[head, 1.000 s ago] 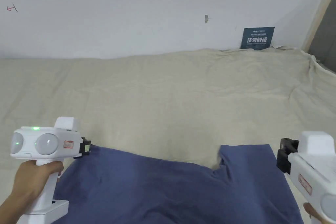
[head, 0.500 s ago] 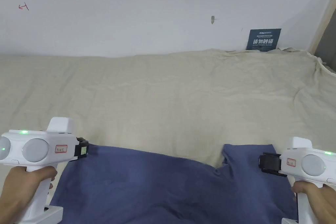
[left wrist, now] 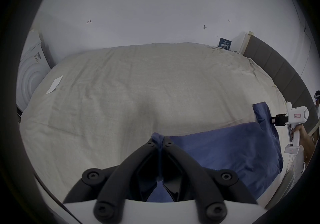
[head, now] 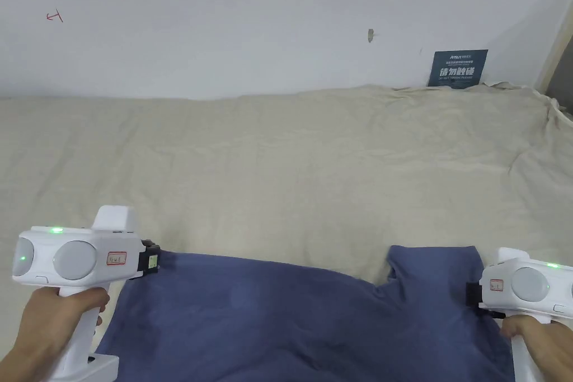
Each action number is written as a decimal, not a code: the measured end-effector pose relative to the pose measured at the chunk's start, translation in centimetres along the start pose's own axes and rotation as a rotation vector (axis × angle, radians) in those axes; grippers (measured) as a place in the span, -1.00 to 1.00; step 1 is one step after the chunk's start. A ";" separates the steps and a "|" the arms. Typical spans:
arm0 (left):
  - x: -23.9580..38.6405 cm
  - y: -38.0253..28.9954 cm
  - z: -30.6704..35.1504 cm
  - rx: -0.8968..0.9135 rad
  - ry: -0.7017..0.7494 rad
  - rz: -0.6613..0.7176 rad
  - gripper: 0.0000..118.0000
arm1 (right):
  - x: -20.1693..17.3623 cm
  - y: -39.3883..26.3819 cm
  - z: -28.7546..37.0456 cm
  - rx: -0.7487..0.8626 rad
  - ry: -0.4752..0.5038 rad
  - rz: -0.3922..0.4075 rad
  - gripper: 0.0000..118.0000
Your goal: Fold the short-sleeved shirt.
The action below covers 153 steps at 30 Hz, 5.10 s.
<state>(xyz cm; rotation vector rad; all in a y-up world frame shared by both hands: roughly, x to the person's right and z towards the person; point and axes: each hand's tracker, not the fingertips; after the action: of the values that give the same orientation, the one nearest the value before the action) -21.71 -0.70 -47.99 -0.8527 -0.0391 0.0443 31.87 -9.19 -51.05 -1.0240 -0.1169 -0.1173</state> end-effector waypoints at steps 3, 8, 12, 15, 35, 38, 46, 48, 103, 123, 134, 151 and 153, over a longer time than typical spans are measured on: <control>-0.1 -0.1 0.0 -0.002 0.001 0.004 -0.98 | 0.2 -0.3 0.8 0.021 0.021 -0.009 -0.98; -0.3 -0.4 0.4 0.002 0.007 0.014 -0.98 | 0.7 0.0 3.7 0.094 0.060 -0.006 -0.99; -0.7 -0.5 1.4 0.018 0.007 0.038 -0.98 | 1.1 0.5 7.0 0.160 0.100 0.007 -0.99; -0.8 -0.4 2.8 0.039 0.017 0.050 -0.98 | 1.1 1.2 10.1 0.230 0.132 0.012 -0.99; -3.5 17.1 16.4 0.404 0.135 0.152 -0.98 | -2.9 18.2 25.6 0.627 0.249 0.027 -0.99; -3.4 20.4 18.9 0.485 0.153 0.162 -0.98 | -3.6 20.9 28.2 0.684 0.256 0.030 -0.99; -2.8 24.9 24.0 0.589 0.167 0.155 -0.98 | -5.4 25.3 34.7 0.821 0.262 0.036 -0.99; -2.8 25.3 24.8 0.615 0.170 0.162 -0.98 | -6.0 25.5 36.3 0.838 0.265 0.045 -0.99; -4.4 -18.9 16.0 0.092 0.142 0.054 -0.98 | 4.1 -17.1 23.9 0.417 0.282 0.060 -0.99; -4.5 -27.1 13.3 -0.110 0.179 0.050 -0.98 | 5.2 -24.6 17.0 0.070 0.194 0.005 -0.99; -4.1 -28.4 12.5 -0.146 0.185 0.081 -0.97 | 4.2 -26.2 14.1 -0.063 0.153 -0.044 -0.99; -2.6 -22.9 17.5 0.048 0.206 0.164 0.97 | 3.6 -20.4 21.4 0.265 0.176 0.047 0.65; -2.2 -21.5 18.5 0.119 0.201 0.169 0.97 | 3.0 -19.1 23.0 0.340 0.172 0.071 0.65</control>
<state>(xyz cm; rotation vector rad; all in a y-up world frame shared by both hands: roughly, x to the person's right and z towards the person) -24.36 -1.02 -19.71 -0.7361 0.2224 0.1177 30.92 0.55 -22.60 -0.6741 0.0553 -0.1161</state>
